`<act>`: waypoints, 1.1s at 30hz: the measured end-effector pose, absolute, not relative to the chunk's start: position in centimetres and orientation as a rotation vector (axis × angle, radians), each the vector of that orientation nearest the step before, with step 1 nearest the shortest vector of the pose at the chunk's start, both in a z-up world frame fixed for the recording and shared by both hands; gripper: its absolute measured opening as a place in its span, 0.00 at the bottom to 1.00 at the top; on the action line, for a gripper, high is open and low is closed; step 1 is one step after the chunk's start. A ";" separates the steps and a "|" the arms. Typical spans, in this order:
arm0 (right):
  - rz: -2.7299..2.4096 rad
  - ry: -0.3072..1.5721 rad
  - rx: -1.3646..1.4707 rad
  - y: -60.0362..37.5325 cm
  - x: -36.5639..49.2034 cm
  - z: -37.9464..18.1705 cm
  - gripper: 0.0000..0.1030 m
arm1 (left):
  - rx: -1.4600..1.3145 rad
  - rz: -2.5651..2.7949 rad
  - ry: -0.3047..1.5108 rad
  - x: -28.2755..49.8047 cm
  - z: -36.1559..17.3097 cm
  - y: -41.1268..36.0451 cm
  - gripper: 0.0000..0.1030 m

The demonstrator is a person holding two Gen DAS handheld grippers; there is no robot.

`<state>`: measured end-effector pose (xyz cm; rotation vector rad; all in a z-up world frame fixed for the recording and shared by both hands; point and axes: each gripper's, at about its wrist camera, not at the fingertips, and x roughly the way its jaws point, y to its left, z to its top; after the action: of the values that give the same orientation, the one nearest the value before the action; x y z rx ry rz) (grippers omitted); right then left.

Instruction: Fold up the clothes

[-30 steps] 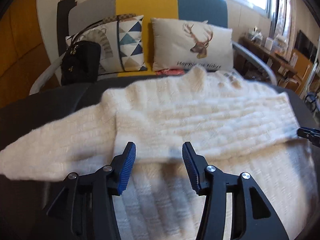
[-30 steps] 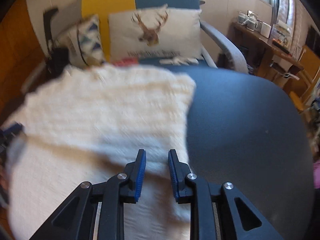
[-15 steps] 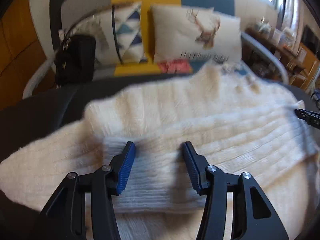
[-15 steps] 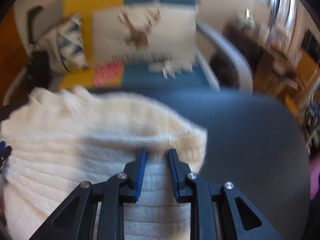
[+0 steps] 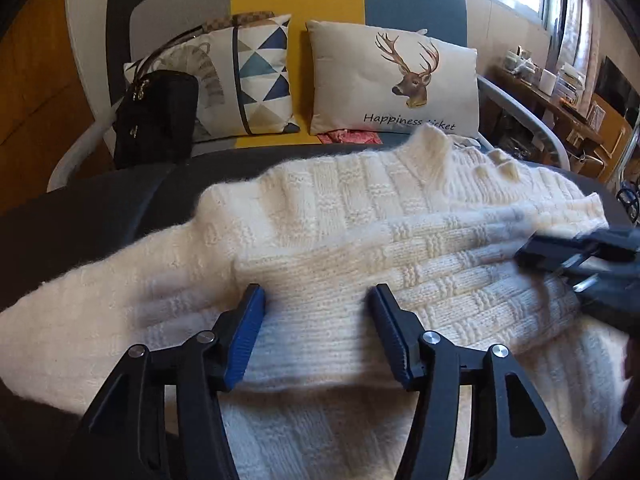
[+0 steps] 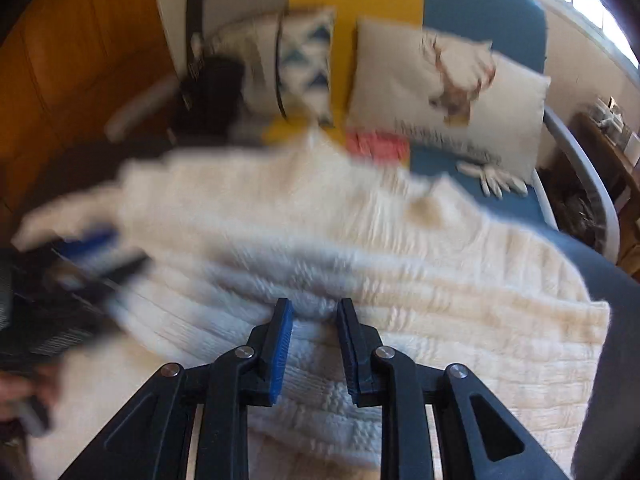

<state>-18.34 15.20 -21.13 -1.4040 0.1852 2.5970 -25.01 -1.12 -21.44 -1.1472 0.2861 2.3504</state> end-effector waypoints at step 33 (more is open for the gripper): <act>2.702 0.324 -1.424 2.7 -9.4 -20.8 0.24 | -1.334 2.200 -1.564 -28.5 -26.9 -49.5 0.57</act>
<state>-9.41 2.68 -20.78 -1.4239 0.3245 2.7018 -28.52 -49.52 -26.86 -1.3345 -1.5635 2.1999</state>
